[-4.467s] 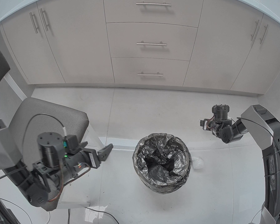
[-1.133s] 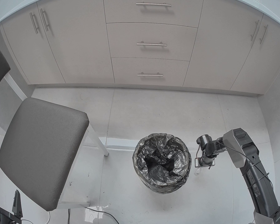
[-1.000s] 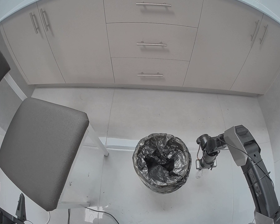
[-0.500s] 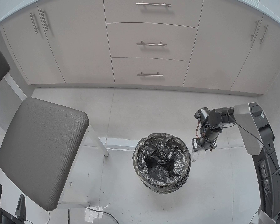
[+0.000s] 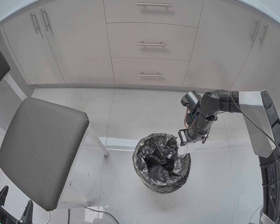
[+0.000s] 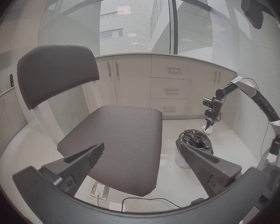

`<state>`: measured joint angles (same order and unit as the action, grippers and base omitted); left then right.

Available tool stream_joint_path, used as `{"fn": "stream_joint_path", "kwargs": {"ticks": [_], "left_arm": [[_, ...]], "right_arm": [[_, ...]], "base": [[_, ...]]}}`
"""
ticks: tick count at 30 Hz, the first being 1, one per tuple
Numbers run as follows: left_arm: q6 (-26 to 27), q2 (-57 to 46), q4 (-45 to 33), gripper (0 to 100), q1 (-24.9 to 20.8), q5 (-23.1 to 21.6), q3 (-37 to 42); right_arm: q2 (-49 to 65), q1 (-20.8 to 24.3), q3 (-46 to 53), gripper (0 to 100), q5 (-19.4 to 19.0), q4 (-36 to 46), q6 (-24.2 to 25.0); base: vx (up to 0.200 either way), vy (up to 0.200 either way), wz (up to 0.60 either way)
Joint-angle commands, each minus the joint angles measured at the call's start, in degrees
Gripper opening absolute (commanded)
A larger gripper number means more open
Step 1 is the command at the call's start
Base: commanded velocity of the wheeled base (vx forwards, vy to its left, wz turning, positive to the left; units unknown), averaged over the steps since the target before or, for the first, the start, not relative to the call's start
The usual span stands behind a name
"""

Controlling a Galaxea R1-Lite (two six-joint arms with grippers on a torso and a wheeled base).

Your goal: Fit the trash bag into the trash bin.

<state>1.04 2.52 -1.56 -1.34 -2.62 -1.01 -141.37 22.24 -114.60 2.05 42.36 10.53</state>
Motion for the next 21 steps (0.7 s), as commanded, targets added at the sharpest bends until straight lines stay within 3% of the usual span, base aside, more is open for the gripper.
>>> {"fn": "stream_joint_path", "kwargs": {"ticks": [1,5,9,21], "left_arm": [[0.02,0.20,0.24,100,0.11,-0.02,0.66],[0.02,-0.41,0.24,100,0.37,-0.02,0.66],[-0.16,-2.52,1.47,100,1.25,0.16,1.01],[-0.16,-2.52,1.47,100,1.34,0.16,1.01]], "right_arm": [[1.89,4.83,0.01,0,0.06,0.53,-0.43],[1.63,5.54,0.01,0,0.15,0.62,-0.51],[-1.62,9.32,0.01,0,2.96,-1.84,-0.69],[-4.96,13.54,0.01,0,4.02,-7.91,-2.01]], "base": [[0.000,0.000,0.00],[0.000,0.000,0.00],[0.000,0.000,0.00],[0.000,0.000,0.00]]}}
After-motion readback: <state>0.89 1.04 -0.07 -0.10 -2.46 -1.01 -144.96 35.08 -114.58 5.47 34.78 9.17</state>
